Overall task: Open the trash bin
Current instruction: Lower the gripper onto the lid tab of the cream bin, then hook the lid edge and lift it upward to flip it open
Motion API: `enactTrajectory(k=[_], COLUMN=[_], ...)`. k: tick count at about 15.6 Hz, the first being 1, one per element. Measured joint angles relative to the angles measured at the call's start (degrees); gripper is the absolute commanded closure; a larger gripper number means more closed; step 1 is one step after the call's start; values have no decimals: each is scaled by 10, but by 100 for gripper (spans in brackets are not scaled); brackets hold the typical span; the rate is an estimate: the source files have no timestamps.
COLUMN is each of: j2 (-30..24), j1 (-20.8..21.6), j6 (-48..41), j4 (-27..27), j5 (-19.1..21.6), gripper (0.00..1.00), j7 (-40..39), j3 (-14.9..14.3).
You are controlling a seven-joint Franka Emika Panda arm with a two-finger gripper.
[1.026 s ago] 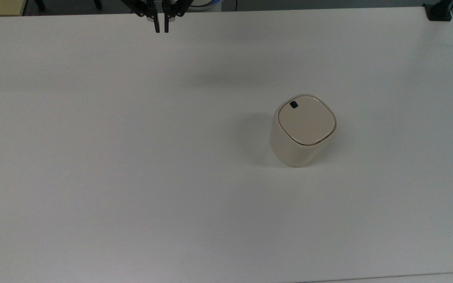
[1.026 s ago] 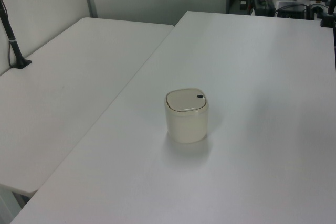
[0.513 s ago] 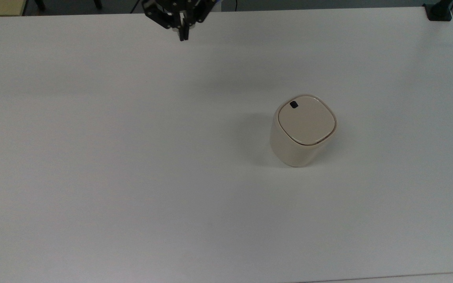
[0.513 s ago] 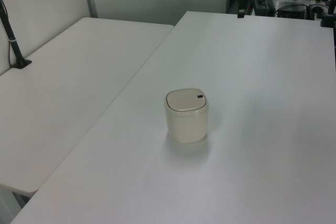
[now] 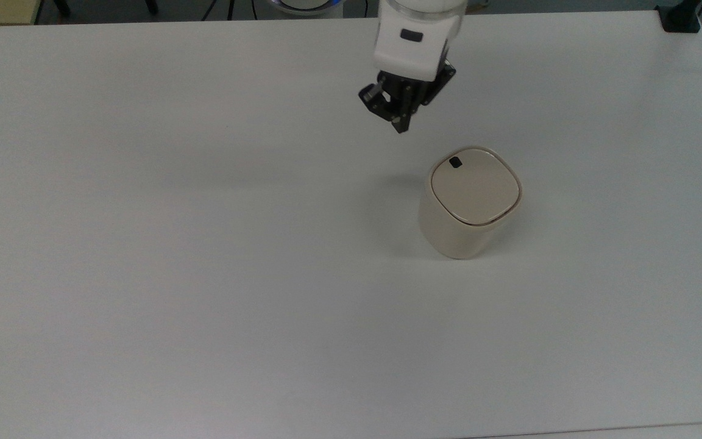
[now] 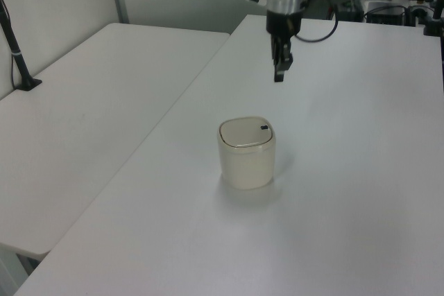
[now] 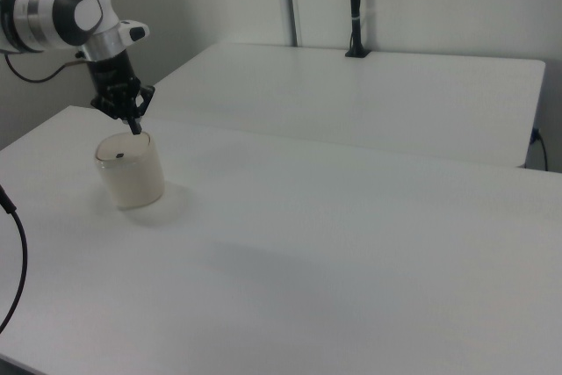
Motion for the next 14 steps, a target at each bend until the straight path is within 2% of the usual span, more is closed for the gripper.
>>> enactTrajectory(k=[4, 14], j2=[25, 71], j1=[20, 45], j6=[49, 95], j4=[0, 0], j5=[8, 23], gripper=[100, 100], j7=[28, 31], j3=[0, 0])
